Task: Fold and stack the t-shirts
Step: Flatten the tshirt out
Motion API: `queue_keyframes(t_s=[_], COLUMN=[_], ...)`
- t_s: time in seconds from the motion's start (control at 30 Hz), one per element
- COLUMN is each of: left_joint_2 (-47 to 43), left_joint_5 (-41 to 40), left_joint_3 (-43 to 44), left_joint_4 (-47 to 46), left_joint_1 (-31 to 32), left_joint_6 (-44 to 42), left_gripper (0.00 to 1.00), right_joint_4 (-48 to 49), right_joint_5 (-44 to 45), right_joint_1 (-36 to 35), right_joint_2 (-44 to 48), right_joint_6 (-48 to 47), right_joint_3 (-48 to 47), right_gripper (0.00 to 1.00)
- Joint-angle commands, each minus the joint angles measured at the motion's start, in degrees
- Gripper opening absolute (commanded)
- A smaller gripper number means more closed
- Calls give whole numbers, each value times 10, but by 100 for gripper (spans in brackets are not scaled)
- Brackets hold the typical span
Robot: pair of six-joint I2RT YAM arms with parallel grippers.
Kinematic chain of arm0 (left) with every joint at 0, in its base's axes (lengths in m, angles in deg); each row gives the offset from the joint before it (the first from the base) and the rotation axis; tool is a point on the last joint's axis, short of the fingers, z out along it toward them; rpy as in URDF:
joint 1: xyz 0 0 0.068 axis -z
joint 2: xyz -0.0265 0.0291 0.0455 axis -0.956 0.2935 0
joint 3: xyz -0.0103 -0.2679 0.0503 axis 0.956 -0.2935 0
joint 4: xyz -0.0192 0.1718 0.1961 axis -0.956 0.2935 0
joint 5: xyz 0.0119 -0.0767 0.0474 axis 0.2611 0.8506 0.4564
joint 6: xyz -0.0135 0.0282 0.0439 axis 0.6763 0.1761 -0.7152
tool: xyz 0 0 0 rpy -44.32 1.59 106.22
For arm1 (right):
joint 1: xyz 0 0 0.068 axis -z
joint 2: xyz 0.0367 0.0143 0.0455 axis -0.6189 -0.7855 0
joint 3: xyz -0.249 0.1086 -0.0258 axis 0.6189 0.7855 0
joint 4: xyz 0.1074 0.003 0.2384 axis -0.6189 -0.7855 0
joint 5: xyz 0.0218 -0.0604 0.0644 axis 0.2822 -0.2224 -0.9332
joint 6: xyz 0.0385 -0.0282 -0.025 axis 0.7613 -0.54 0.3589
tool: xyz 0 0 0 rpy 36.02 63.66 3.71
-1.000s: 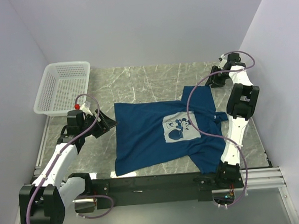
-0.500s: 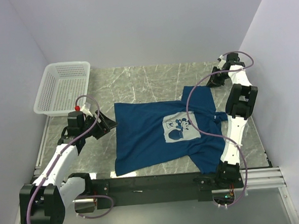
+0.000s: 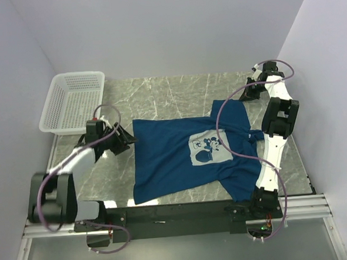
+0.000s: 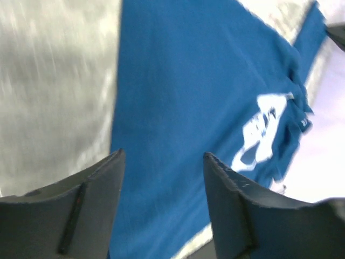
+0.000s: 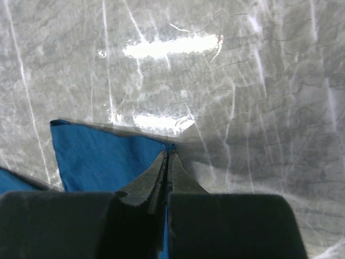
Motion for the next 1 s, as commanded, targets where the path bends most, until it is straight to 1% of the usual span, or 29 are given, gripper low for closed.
queue_keyframes(t_s=[0.0, 0.03, 0.07, 0.13, 0.17, 0.2, 0.23, 0.27, 0.3, 0.33, 0.4, 0.43, 0.5, 0.53, 0.57, 0.63, 0.83, 0.97], left_joint_2=[86, 110, 156, 195, 230, 247, 279, 279, 309, 323, 362, 376, 421, 435, 460, 476, 495, 491], left_joint_5=[-33, -46, -51, -72, -83, -92, -109, -115, -120, -126, -137, -138, -150, -149, -149, -155, -169, -174], left_joint_3=[77, 111, 128, 179, 196, 213, 248, 265, 281, 314, 348, 383, 423, 458, 473, 498, 501, 496], left_joint_4=[-41, -40, -35, -25, -19, -12, 9, 17, 34, 42, 60, 81, 108, 135, 147, 164, 192, 195], left_joint_1=[-2, -2, -1, 0, 2, 3, 4, 5, 7, 10, 19, 23, 33, 35, 37, 39, 40, 41], left_joint_6=[-31, -38, -50, -60, -73, -79, -90, -96, -100, -106, -122, -127, -143, -148, -154, -161, -180, -184], left_gripper=[62, 59, 56, 54, 54, 53, 53, 53, 53, 53, 53, 53, 52, 48, 45, 43, 39, 38], right_joint_4=[9, 9, 8, 8, 8, 8, 9, 9, 9, 9, 9, 9, 9, 9, 9, 11, 12, 12], right_joint_5=[-22, -25, -26, -27, -29, -30, -31, -32, -33, -33, -34, -34, -34, -34, -34, -35, -36, -36], right_joint_1=[5, 6, 6, 6, 6, 6, 8, 6, 8, 8, 8, 7, 8, 8, 8, 9, 9, 9], right_joint_2=[-2, -2, -3, -3, -3, -3, -3, -3, -3, -3, -4, -4, -5, -3, -4, -2, -3, -2], right_joint_6=[1, 1, 1, 0, 0, 0, 1, 1, 1, 1, 1, 1, 1, 1, 1, 1, 3, 2], right_joint_3=[-10, -10, -11, -11, -10, -10, -10, -10, -10, -11, -11, -11, -11, -10, -9, -6, -7, -7], right_gripper=[0, 0, 0, 0, 0, 0, 0, 0, 0, 0, 0, 0, 0, 0, 0, 0, 0, 0])
